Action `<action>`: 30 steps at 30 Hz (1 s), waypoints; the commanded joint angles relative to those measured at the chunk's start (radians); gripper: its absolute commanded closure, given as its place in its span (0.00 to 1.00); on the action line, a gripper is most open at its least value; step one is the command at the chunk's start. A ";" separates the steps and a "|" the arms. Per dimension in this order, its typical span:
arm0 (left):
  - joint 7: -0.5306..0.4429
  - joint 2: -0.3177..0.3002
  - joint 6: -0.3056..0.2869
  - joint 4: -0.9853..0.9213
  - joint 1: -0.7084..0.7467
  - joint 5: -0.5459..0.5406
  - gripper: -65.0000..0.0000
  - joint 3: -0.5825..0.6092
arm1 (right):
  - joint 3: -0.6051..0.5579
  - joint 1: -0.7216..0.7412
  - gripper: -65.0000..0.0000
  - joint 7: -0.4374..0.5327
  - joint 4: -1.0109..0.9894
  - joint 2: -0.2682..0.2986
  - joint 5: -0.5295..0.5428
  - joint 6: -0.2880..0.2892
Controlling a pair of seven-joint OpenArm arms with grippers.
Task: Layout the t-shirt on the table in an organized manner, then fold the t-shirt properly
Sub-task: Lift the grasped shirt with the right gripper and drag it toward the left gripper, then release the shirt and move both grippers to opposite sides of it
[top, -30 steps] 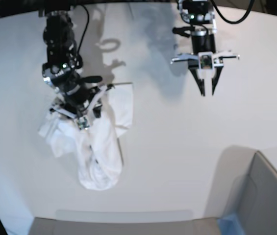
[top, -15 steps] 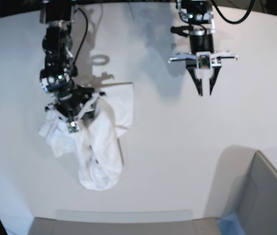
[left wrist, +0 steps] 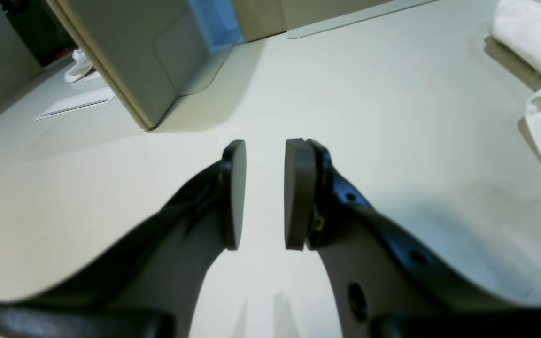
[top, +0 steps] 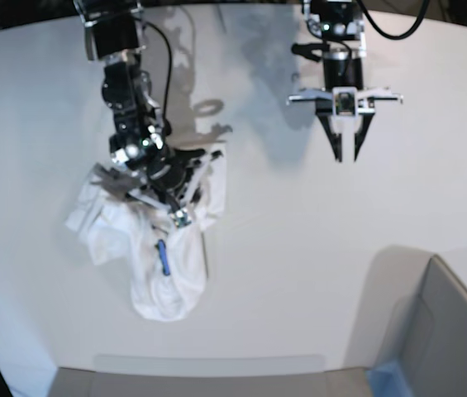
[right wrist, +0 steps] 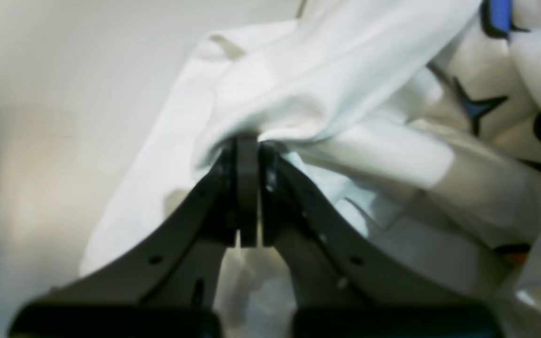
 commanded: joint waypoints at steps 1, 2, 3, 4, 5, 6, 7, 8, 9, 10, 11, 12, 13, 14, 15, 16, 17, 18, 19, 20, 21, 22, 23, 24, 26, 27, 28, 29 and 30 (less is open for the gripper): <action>-0.024 0.001 0.008 0.016 0.001 -0.002 0.76 0.002 | -0.006 0.022 1.00 0.024 0.042 -0.010 0.009 -0.001; -0.024 0.001 0.008 0.016 0.001 -0.002 0.76 0.002 | -0.011 0.022 1.00 0.022 0.064 -0.013 0.009 -0.001; -0.024 0.001 0.008 0.016 0.001 -0.002 0.76 0.002 | -0.026 0.021 1.00 0.022 0.084 -0.025 0.009 -0.001; -0.024 0.001 0.008 0.016 0.001 -0.002 0.76 0.002 | -0.051 0.019 1.00 0.021 0.111 -0.030 0.009 -0.001; -0.024 0.001 0.008 0.016 -0.001 -0.002 0.76 0.002 | -0.071 0.018 1.00 0.021 0.131 -0.028 0.009 -0.001; -0.024 0.001 0.008 0.016 -0.001 -0.002 0.76 0.002 | -0.100 0.018 1.00 0.021 0.154 -0.028 0.009 -0.001; -0.024 0.001 0.008 0.016 -0.001 -0.002 0.76 0.003 | -0.138 0.018 1.00 0.021 0.180 -0.027 0.009 0.001; -0.024 0.001 0.008 0.016 -0.001 -0.002 0.76 0.003 | -0.174 0.016 1.00 0.021 0.200 -0.025 0.007 0.001; -0.024 0.001 0.008 0.016 -0.001 -0.002 0.76 0.003 | -0.212 0.016 1.00 0.021 0.222 -0.019 0.007 0.001; -0.024 0.001 0.008 0.014 -0.001 -0.002 0.76 0.003 | -0.260 0.016 1.00 0.021 0.245 -0.002 0.007 0.001; -0.022 0.001 0.008 0.014 -0.001 -0.002 0.76 0.003 | -0.315 0.021 1.00 0.021 0.265 0.016 0.007 0.001; -0.022 0.001 0.008 0.014 -0.001 -0.002 0.76 0.003 | -0.361 0.024 1.00 0.021 0.279 0.027 0.007 0.001; -0.022 0.001 0.008 0.014 -0.001 -0.003 0.76 0.003 | -0.408 0.028 1.00 0.021 0.291 0.042 0.006 0.001; -0.022 0.003 0.008 0.014 -0.001 -0.003 0.76 0.003 | -0.438 0.030 1.00 0.021 0.300 0.052 0.004 0.001; -0.022 0.003 0.008 0.014 -0.001 -0.003 0.76 0.003 | -0.462 0.036 1.00 0.021 0.305 0.053 -0.006 0.001; -0.022 0.003 0.008 0.014 -0.001 -0.003 0.76 0.003 | -0.477 0.038 1.00 0.021 0.306 0.053 -0.023 0.001; -0.022 0.003 0.008 0.014 -0.002 -0.003 0.76 0.003 | -0.487 0.038 1.00 0.021 0.305 0.050 -0.048 0.001; -0.022 0.003 0.008 0.014 -0.002 -0.003 0.76 0.003 | -0.491 0.034 1.00 0.021 0.305 0.048 -0.075 0.001; -0.022 0.003 0.008 0.014 -0.002 -0.003 0.76 0.003 | -0.491 0.033 1.00 0.021 0.305 0.047 -0.095 0.001; -0.022 0.003 0.008 0.008 -0.002 -0.003 0.76 0.003 | -0.491 0.033 1.00 0.021 0.305 0.039 -0.114 0.001; -0.022 0.003 0.008 0.002 -0.002 -0.003 0.76 0.003 | -0.491 0.033 1.00 0.021 0.305 0.029 -0.134 0.001; -0.022 0.003 0.008 0.000 -0.004 -0.003 0.76 0.003 | -0.488 0.031 1.00 0.019 0.305 0.024 -0.149 0.001; -0.022 0.003 0.008 -0.001 -0.009 -0.003 0.76 0.003 | -0.487 0.031 1.00 0.010 0.305 0.022 -0.168 0.001; -0.022 0.003 0.008 -0.007 -0.015 -0.003 0.76 0.003 | -0.487 0.031 1.00 -0.012 0.306 0.022 -0.184 0.001; -0.022 0.003 0.008 -0.013 -0.018 -0.003 0.76 0.003 | -0.484 0.034 0.98 -0.042 0.308 0.021 -0.207 0.001; -0.022 0.004 0.008 -0.013 -0.018 -0.003 0.76 0.003 | -0.482 0.034 0.93 -0.047 0.320 0.022 -0.215 0.001; -0.022 0.006 0.008 -0.013 -0.018 -0.003 0.76 0.003 | -0.482 0.031 0.87 -0.050 0.337 0.029 -0.215 0.001; -0.022 0.007 0.008 -0.013 -0.018 -0.003 0.76 0.003 | -0.482 0.030 0.83 -0.051 0.354 0.030 -0.217 0.001; -0.022 0.009 0.008 -0.013 -0.019 -0.005 0.76 0.003 | -0.482 0.024 0.78 -0.053 0.369 0.032 -0.220 0.001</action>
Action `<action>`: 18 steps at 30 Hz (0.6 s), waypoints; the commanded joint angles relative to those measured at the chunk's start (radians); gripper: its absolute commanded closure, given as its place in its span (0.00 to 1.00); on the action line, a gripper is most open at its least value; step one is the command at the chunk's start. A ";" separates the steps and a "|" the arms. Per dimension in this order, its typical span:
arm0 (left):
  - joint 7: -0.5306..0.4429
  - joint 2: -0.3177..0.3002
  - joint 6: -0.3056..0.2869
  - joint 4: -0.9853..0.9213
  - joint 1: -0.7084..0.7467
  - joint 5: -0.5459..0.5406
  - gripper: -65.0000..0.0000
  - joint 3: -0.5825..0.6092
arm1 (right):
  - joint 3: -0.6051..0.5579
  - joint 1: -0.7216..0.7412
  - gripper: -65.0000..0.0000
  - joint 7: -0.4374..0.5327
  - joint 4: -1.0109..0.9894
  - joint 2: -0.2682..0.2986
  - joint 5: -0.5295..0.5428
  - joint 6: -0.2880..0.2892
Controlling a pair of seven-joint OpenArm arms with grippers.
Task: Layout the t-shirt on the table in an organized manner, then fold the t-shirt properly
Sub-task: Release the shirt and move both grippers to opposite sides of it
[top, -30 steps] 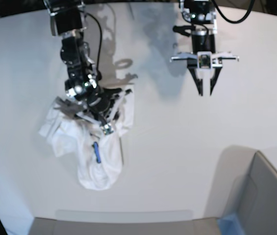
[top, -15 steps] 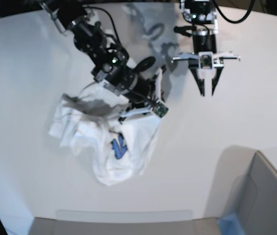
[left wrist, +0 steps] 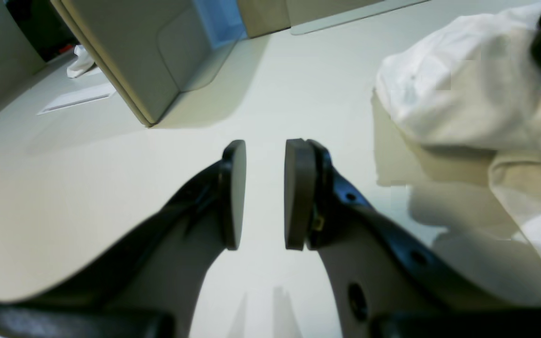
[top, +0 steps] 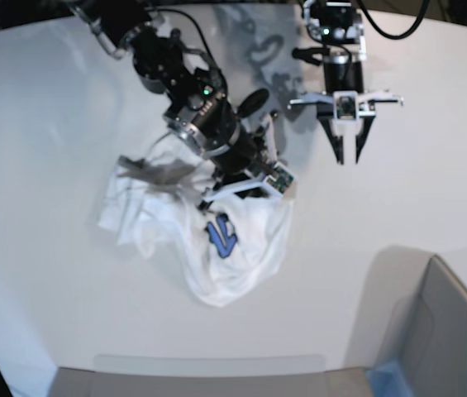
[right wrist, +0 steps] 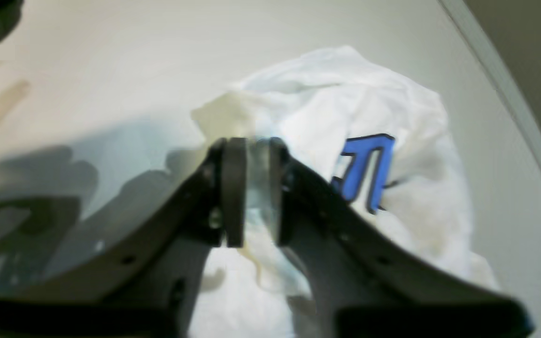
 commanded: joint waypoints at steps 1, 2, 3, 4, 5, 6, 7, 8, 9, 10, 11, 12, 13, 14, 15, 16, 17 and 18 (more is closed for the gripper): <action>-0.022 0.007 0.005 0.016 -0.005 -0.006 0.76 0.003 | 0.014 0.002 0.73 0.032 0.041 -0.001 0.001 -0.003; -0.022 0.007 0.005 0.016 -0.013 -0.008 0.76 0.003 | 0.027 -0.004 0.68 0.033 0.069 0.011 0.004 0.002; -0.022 0.007 0.005 0.016 -0.017 -0.008 0.76 0.003 | 0.036 -0.007 0.66 0.033 0.084 0.018 0.005 0.002; -0.022 0.007 0.005 0.016 -0.019 -0.009 0.76 0.003 | 0.048 -0.009 0.63 0.033 0.096 0.019 0.002 -0.001; -0.015 0.007 0.005 0.016 -0.019 -0.009 0.76 0.003 | 0.079 -0.009 0.63 0.033 0.104 0.021 0.002 -0.003; 0.001 0.008 0.005 0.018 -0.021 -0.009 0.76 0.003 | 0.132 -0.010 0.63 0.033 0.104 0.019 0.002 -0.003; 0.018 0.008 0.005 0.021 -0.022 -0.009 0.76 0.003 | 0.182 -0.015 0.63 0.033 0.103 0.015 0.002 -0.003; 0.034 0.010 0.005 0.022 -0.027 -0.011 0.76 0.005 | 0.243 -0.021 0.63 0.033 0.101 0.013 0.007 -0.003; 0.050 0.021 0.005 0.029 -0.042 -0.011 0.75 0.018 | 0.301 -0.023 0.63 0.033 0.101 0.013 0.012 -0.003; 0.068 0.024 0.005 0.033 -0.050 -0.011 0.73 0.038 | 0.347 -0.024 0.63 0.033 0.100 0.011 0.015 -0.003; 0.105 0.025 0.005 0.042 -0.056 -0.008 0.69 0.066 | 0.398 -0.030 0.63 0.033 0.100 0.011 0.025 -0.003; 0.134 0.025 0.005 0.058 -0.062 -0.009 0.65 0.092 | 0.441 -0.036 0.63 0.033 0.100 0.011 0.035 -0.001; 0.173 0.027 0.005 0.070 -0.064 -0.009 0.60 0.129 | 0.484 -0.043 0.63 0.033 0.100 0.013 0.047 0.005; 0.217 0.028 0.005 0.084 -0.065 -0.009 0.55 0.167 | 0.524 -0.047 0.63 0.033 0.100 0.018 0.056 0.005; 0.243 0.028 0.006 0.093 -0.065 -0.009 0.51 0.207 | 0.557 -0.056 0.63 0.033 0.100 0.019 0.059 0.006; 0.269 0.028 0.006 0.102 -0.065 -0.009 0.49 0.236 | 0.584 -0.064 0.63 0.033 0.100 0.019 0.062 0.006; 0.295 0.028 0.006 0.108 -0.065 -0.009 0.49 0.264 | 0.610 -0.076 0.63 0.033 0.100 0.019 0.064 0.008; 0.323 0.028 0.006 0.108 -0.068 -0.009 0.49 0.285 | 0.628 -0.087 0.63 0.033 0.100 0.021 0.064 0.008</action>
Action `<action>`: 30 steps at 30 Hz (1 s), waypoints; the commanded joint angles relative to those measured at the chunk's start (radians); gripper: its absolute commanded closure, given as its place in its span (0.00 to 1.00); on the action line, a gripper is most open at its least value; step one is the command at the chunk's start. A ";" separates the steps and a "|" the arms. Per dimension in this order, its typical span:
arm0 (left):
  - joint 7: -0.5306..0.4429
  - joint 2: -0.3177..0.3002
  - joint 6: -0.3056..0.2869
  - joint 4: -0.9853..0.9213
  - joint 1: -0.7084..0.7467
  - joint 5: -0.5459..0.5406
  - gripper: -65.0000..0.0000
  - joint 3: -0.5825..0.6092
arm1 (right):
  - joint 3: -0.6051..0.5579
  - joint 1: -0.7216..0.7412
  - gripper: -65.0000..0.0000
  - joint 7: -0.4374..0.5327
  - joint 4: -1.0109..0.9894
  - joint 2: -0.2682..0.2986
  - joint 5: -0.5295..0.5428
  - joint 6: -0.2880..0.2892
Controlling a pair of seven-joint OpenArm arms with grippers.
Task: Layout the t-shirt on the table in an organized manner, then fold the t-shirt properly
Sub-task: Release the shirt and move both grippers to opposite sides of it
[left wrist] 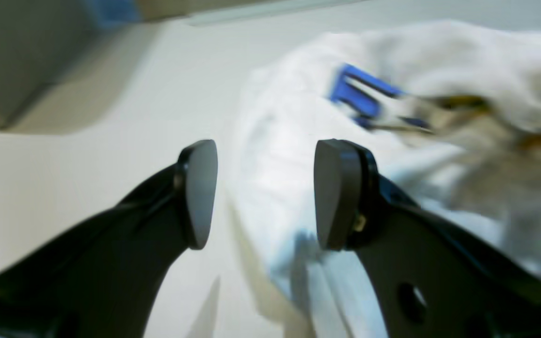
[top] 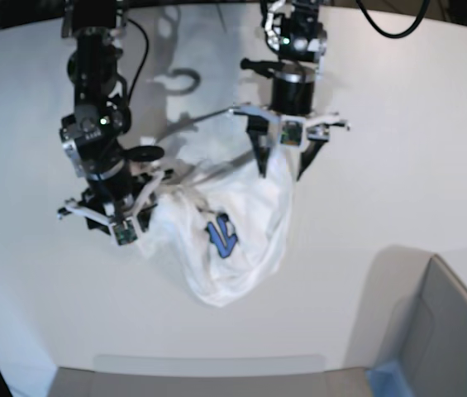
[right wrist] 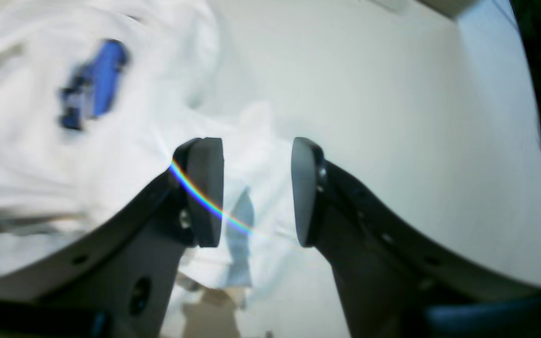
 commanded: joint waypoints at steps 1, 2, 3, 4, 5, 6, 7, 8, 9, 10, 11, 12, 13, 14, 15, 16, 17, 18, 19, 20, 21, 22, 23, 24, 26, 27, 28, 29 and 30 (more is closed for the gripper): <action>0.006 0.002 0.015 0.016 -0.014 0.004 0.49 0.008 | 0.014 -0.002 0.63 0.023 0.018 0.004 0.004 0.001; 0.032 0.002 0.015 0.013 -0.031 0.004 0.49 0.013 | 0.025 -0.012 0.63 0.023 0.018 0.015 0.004 0.001; 0.070 0.002 0.015 0.013 -0.041 0.004 0.49 0.013 | 0.031 -0.026 0.63 0.023 0.018 0.025 0.004 0.001; 0.104 0.000 0.015 0.013 -0.047 0.004 0.49 0.013 | 0.034 -0.040 0.63 0.023 0.018 0.032 0.004 0.001; 0.150 -0.003 0.015 0.016 -0.050 0.004 0.48 0.013 | 0.036 -0.051 0.63 0.023 0.018 0.036 0.004 0.001; 0.194 -0.004 0.015 0.018 -0.051 0.004 0.48 0.013 | 0.036 -0.063 0.63 0.023 0.018 0.044 0.004 0.001; 0.231 -0.006 0.015 0.018 -0.054 0.004 0.48 0.013 | 0.036 -0.074 0.63 0.023 0.018 0.048 0.004 0.001; 0.263 -0.012 0.013 0.018 -0.059 0.004 0.48 0.013 | 0.036 -0.085 0.63 0.023 0.018 0.050 0.004 0.001; 0.291 -0.029 0.013 0.018 -0.070 0.002 0.48 0.014 | 0.036 -0.094 0.63 0.023 0.018 0.047 0.004 0.001; 0.322 -0.050 0.013 0.018 -0.085 0.002 0.48 0.019 | 0.036 -0.100 0.63 0.023 0.018 0.045 0.004 0.001; 0.342 -0.067 0.013 0.018 -0.097 0.001 0.48 0.019 | 0.036 -0.109 0.63 0.023 0.018 0.038 0.004 0.000; 0.352 -0.081 0.012 0.018 -0.103 0.001 0.48 0.019 | 0.036 -0.120 0.63 0.023 0.019 0.032 0.004 -0.005; 0.356 -0.087 0.010 0.021 -0.105 0.001 0.48 0.019 | 0.037 -0.129 0.63 0.023 0.021 0.025 0.003 -0.008; 0.362 -0.095 -0.004 0.034 -0.105 0.001 0.48 0.013 | 0.045 -0.137 0.63 0.023 0.021 0.022 0.001 -0.010; 0.368 -0.101 -0.042 0.050 -0.105 -0.001 0.48 0.011 | 0.067 -0.144 0.63 0.023 0.021 0.015 0.003 -0.010; 0.369 -0.102 -0.085 0.061 -0.103 -0.001 0.48 0.011 | 0.091 -0.147 0.63 0.023 0.021 0.005 0.004 -0.010; 0.369 -0.102 -0.131 0.071 -0.102 -0.001 0.48 0.010 | 0.119 -0.147 0.63 0.023 0.021 -0.010 0.004 -0.008; 0.371 -0.102 -0.168 0.074 -0.102 -0.001 0.48 0.008 | 0.152 -0.147 0.63 0.023 0.021 -0.028 0.004 -0.005; 0.382 -0.102 -0.200 0.074 -0.102 -0.001 0.48 -0.009 | 0.182 -0.149 0.63 0.023 0.021 -0.042 0.004 0.000; 0.395 -0.099 -0.220 0.074 -0.103 -0.001 0.48 -0.030 | 0.203 -0.149 0.63 0.023 0.021 -0.050 0.004 0.000; 0.412 -0.096 -0.237 0.071 -0.108 -0.001 0.48 -0.052 | 0.220 -0.150 0.63 0.023 0.021 -0.057 0.004 0.000; 0.426 -0.096 -0.249 0.068 -0.108 -0.008 0.48 -0.070 | 0.234 -0.152 0.63 0.023 0.022 -0.062 0.004 0.000; 0.432 -0.096 -0.257 0.067 -0.110 -0.025 0.48 -0.082 | 0.241 -0.161 0.63 0.023 0.022 -0.064 0.004 0.000; 0.438 -0.098 -0.271 0.065 -0.110 -0.053 0.48 -0.095 | 0.246 -0.170 0.63 0.024 0.022 -0.059 0.004 0.000; 0.449 -0.099 -0.308 0.061 -0.111 -0.105 0.48 -0.138 | 0.252 -0.180 0.63 0.024 0.022 -0.056 0.004 0.000; 0.457 -0.099 -0.324 0.059 -0.114 -0.123 0.48 -0.161 | 0.252 -0.184 0.63 0.024 0.021 -0.054 0.004 0.000; 0.475 -0.099 -0.343 0.053 -0.125 -0.145 0.48 -0.178 | 0.252 -0.186 0.63 0.024 0.019 -0.053 0.004 0.000; 0.495 -0.099 -0.358 0.047 -0.137 -0.162 0.48 -0.188 | 0.252 -0.186 0.63 0.024 0.018 -0.053 0.004 0.000; 0.524 -0.099 -0.380 0.036 -0.154 -0.183 0.48 -0.197 | 0.252 -0.181 0.63 0.024 0.018 -0.053 0.004 0.000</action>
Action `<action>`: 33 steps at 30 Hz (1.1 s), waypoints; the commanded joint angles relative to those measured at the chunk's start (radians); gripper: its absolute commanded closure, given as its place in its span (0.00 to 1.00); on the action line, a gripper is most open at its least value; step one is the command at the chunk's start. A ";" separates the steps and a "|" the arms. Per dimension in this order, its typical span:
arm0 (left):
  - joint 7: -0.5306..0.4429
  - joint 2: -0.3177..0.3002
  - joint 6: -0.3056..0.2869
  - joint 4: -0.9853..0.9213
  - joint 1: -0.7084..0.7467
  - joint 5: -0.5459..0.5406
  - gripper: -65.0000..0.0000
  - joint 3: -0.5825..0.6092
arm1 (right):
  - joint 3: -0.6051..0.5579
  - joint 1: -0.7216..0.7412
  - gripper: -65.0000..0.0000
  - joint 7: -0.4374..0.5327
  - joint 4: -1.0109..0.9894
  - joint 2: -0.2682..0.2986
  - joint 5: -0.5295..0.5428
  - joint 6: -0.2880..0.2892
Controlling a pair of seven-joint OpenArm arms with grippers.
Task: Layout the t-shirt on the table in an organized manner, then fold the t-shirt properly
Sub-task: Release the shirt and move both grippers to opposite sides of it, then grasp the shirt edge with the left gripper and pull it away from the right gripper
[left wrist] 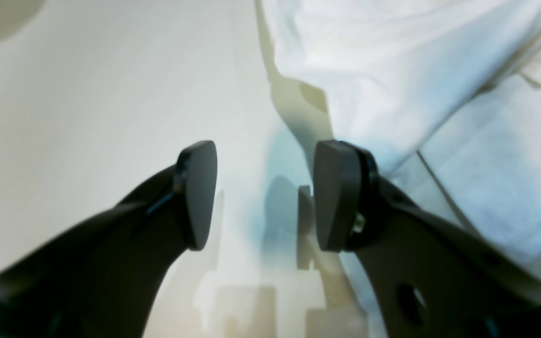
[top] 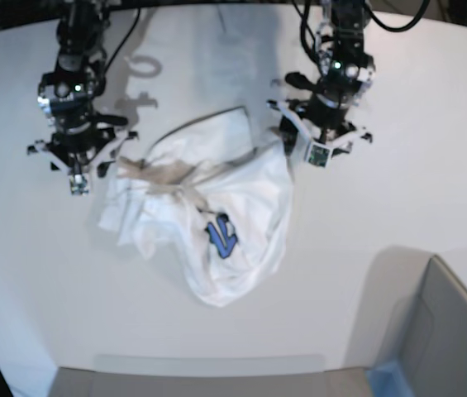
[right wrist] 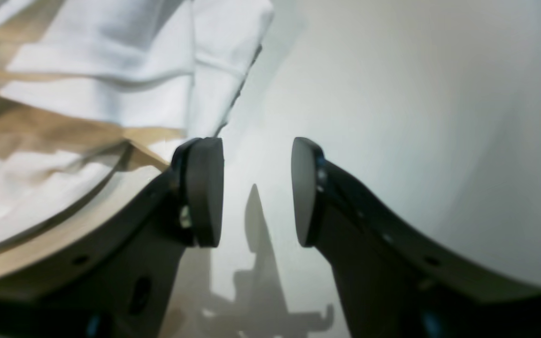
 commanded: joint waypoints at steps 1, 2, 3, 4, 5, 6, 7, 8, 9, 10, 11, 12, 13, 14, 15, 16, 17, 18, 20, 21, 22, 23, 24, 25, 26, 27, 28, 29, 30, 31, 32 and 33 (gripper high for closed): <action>0.003 0.003 -0.010 0.004 -0.032 -0.025 0.48 -0.008 | -0.001 0.016 0.63 0.020 0.017 0.003 0.003 0.000; 0.032 0.003 -0.025 -0.001 -0.050 -0.047 0.48 -0.016 | -0.002 0.017 0.63 0.020 0.017 0.003 0.003 0.000; 0.057 0.003 -0.048 -0.001 -0.059 -0.067 0.48 -0.019 | -0.004 0.017 0.63 0.020 0.017 0.003 0.003 0.000; 0.080 0.003 -0.082 0.004 -0.062 -0.091 0.49 -0.019 | -0.004 0.019 0.63 0.020 0.017 0.003 0.003 0.000; 0.092 0.003 -0.111 0.008 -0.064 -0.111 0.49 -0.019 | -0.004 0.020 0.63 0.020 0.017 0.006 0.003 0.000; 0.103 0.003 -0.139 0.017 -0.064 -0.137 0.49 -0.021 | -0.005 0.028 0.63 0.020 0.017 0.017 0.003 0.000; 0.107 0.003 -0.151 0.022 -0.064 -0.160 0.49 -0.022 | -0.005 0.031 0.63 0.020 0.016 0.023 0.003 0.000; 0.109 0.004 -0.148 0.028 -0.064 -0.183 0.49 -0.037 | -0.005 0.033 0.63 0.020 0.011 0.028 0.003 0.000; 0.113 0.006 -0.148 0.034 -0.065 -0.212 0.49 -0.067 | -0.005 0.033 0.63 0.020 0.000 0.029 0.003 0.000; 0.120 0.006 -0.148 0.034 -0.067 -0.240 0.49 -0.099 | -0.005 0.034 0.63 0.020 -0.007 0.031 0.003 0.000; 0.121 0.006 -0.148 0.034 -0.067 -0.264 0.49 -0.123 | -0.005 0.042 0.63 0.020 -0.015 0.032 0.003 0.000; 0.123 0.006 -0.149 0.033 -0.069 -0.292 0.49 -0.145 | -0.005 0.045 0.63 0.020 -0.023 0.034 0.003 0.000; 0.123 0.004 -0.149 0.033 -0.069 -0.324 0.49 -0.163 | -0.005 0.046 0.63 0.020 -0.034 0.043 0.003 0.000; 0.129 0.003 -0.149 0.033 -0.069 -0.347 0.49 -0.174 | -0.005 0.046 0.63 0.020 -0.046 0.049 0.003 0.000; 0.144 0.003 -0.149 0.033 -0.069 -0.370 0.49 -0.182 | -0.005 0.046 0.63 0.022 -0.060 0.051 0.003 0.000; 0.170 0.001 -0.152 0.033 -0.069 -0.386 0.49 -0.183 | -0.005 0.046 0.63 0.023 -0.072 0.051 0.003 0.000; 0.195 0.001 -0.152 0.033 -0.072 -0.395 0.49 -0.180 | -0.005 0.048 0.63 0.031 -0.078 0.052 0.003 0.000; 0.219 0.001 -0.154 0.031 -0.085 -0.406 0.49 -0.179 | -0.005 0.046 0.63 0.056 -0.086 0.052 0.003 0.000; 0.261 0.004 -0.154 0.023 -0.118 -0.439 0.49 -0.179 | -0.007 0.034 0.63 0.115 -0.098 0.048 0.003 0.000; 0.275 0.004 -0.154 0.017 -0.122 -0.461 0.49 -0.179 | -0.007 0.023 0.63 0.141 -0.098 0.046 0.002 0.000; 0.285 0.004 -0.154 0.011 -0.125 -0.489 0.49 -0.179 | -0.007 0.013 0.63 0.163 -0.098 0.045 0.002 0.000; 0.291 0.004 -0.154 0.010 -0.128 -0.507 0.49 -0.182 | -0.007 0.008 0.63 0.174 -0.098 0.045 0.002 0.000; 0.296 0.004 -0.154 0.004 -0.128 -0.521 0.49 -0.183 | -0.007 0.006 0.63 0.180 -0.098 0.045 0.002 0.000; 0.296 0.004 -0.154 -0.003 -0.130 -0.530 0.49 -0.183 | -0.007 0.006 0.63 0.180 -0.098 0.045 0.002 0.000; 0.296 0.004 -0.154 -0.007 -0.130 -0.533 0.49 -0.179 | -0.007 0.005 0.63 0.181 -0.098 0.045 0.002 0.000; 0.296 0.004 -0.154 -0.016 -0.130 -0.535 0.49 -0.177 | -0.007 0.003 0.63 0.183 -0.098 0.045 0.002 0.000; 0.296 0.004 -0.154 -0.029 -0.131 -0.535 0.49 -0.177 | -0.007 0.003 0.63 0.183 -0.098 0.045 0.002 0.000; 0.296 0.006 -0.154 -0.049 -0.131 -0.535 0.49 -0.177 | -0.007 0.003 0.63 0.183 -0.098 0.045 0.000 0.000; 0.296 0.006 -0.154 -0.066 -0.133 -0.535 0.49 -0.177 | -0.007 0.003 0.63 0.183 -0.098 0.045 0.000 0.000; 0.296 0.006 -0.154 -0.081 -0.133 -0.535 0.49 -0.177 | -0.007 0.003 0.63 0.183 -0.098 0.045 0.000 0.000; 0.294 0.006 -0.154 -0.092 -0.133 -0.535 0.49 -0.179 | -0.007 0.002 0.63 0.183 -0.098 0.045 0.000 0.000; 0.294 0.006 -0.154 -0.098 -0.133 -0.535 0.49 -0.179 | -0.005 0.002 0.63 0.181 -0.098 0.045 0.000 0.000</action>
